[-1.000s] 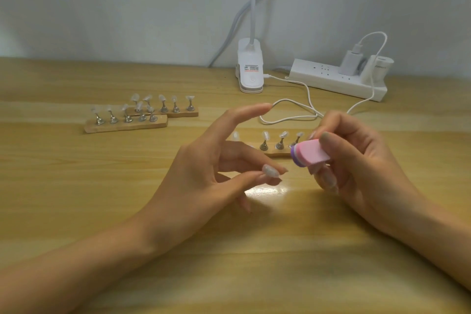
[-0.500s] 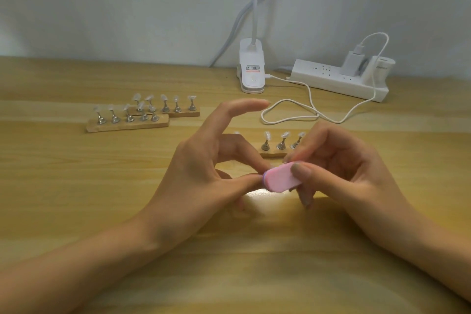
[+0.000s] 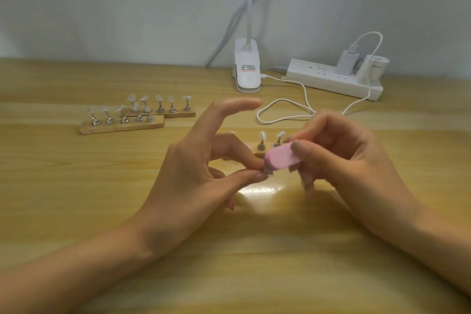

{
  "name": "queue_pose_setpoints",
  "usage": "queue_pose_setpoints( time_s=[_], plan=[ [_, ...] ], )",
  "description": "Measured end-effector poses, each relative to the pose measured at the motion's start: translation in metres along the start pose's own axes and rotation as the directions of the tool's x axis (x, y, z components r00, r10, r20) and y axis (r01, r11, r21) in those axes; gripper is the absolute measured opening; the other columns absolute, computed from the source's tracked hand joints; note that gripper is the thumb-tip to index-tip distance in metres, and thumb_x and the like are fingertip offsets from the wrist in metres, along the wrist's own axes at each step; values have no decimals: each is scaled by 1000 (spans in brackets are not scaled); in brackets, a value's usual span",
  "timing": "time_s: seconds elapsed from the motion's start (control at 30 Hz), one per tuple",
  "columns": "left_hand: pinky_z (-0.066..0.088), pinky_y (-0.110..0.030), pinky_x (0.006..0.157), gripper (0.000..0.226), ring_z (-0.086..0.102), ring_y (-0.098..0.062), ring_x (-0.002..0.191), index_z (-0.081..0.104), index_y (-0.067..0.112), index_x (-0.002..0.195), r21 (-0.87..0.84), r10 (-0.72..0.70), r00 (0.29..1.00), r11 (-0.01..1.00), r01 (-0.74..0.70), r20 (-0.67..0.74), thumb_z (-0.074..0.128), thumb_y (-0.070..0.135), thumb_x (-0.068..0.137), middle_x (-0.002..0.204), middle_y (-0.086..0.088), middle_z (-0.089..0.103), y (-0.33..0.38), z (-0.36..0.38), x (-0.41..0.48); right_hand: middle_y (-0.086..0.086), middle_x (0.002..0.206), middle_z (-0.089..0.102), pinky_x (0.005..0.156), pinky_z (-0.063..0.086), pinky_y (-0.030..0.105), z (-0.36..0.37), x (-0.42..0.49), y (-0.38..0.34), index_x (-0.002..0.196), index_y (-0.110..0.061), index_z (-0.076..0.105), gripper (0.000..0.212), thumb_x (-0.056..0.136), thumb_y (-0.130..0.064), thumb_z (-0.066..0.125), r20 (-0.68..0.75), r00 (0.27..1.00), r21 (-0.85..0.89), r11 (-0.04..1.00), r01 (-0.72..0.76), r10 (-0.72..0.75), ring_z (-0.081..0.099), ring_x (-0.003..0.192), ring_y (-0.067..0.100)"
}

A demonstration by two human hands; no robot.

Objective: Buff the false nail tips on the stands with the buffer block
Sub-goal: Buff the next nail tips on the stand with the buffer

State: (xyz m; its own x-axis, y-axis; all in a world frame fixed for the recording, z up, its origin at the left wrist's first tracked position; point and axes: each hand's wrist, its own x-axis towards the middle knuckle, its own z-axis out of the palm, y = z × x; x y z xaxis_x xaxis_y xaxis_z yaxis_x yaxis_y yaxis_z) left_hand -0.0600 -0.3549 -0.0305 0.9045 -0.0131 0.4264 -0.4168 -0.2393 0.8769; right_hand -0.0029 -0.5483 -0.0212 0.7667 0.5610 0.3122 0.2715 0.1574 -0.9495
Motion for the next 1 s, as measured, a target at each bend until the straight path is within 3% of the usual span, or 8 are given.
queue_pose_setpoints(
  time_s=[0.1,0.23,0.4,0.57,0.77,0.83,1.0],
  plan=[
    [50,-22,44,72,61,-6,51,50,39,133,3,0,1000,1000,0,-1,81,12,75,75,5,72,1,1,0,8,80,73,49,52,23,2,-1,0,78,-19,70,12,84,-18,80,65,998,-57,998,23,-19,61,51,9],
    [51,-26,43,70,63,-14,53,50,40,132,17,-3,1000,1000,3,-18,81,13,75,76,6,73,1,0,-1,8,79,71,47,50,22,-3,3,0,75,-20,68,15,81,-21,82,-76,997,-12,1000,18,-19,59,52,11],
    [52,-26,43,70,67,-15,61,51,40,132,-8,-13,999,1000,12,-29,81,14,75,76,4,73,1,1,-1,4,75,68,47,50,21,-10,4,-3,77,-24,65,9,79,-29,72,-75,997,129,992,-4,13,57,53,11],
    [52,-25,44,71,65,-7,58,50,38,133,-2,3,1000,1000,-3,-15,83,17,73,75,6,73,3,1,-1,4,82,72,50,53,23,-3,1,4,82,-18,65,13,86,-22,77,82,996,64,997,-45,39,60,54,11],
    [52,-24,45,74,68,-23,62,48,44,133,62,18,1000,998,-17,-8,81,13,75,77,9,74,4,3,-4,1,78,68,47,49,22,-8,5,0,79,-22,62,20,78,-36,77,1,1000,94,995,-27,27,57,54,10],
    [51,-22,45,73,70,-21,66,49,44,133,50,12,1000,999,-12,-12,80,12,76,76,9,73,3,2,-3,1,77,68,47,49,21,-10,5,0,79,-25,64,18,76,-37,77,-43,999,124,992,-9,15,57,56,10],
    [50,-21,44,72,62,-6,54,49,40,134,45,28,1000,999,-28,-14,81,14,75,75,6,72,2,2,-2,1,81,71,47,51,23,-1,2,1,79,-17,63,20,80,-32,76,90,995,87,995,-58,50,60,55,8]
  ],
)
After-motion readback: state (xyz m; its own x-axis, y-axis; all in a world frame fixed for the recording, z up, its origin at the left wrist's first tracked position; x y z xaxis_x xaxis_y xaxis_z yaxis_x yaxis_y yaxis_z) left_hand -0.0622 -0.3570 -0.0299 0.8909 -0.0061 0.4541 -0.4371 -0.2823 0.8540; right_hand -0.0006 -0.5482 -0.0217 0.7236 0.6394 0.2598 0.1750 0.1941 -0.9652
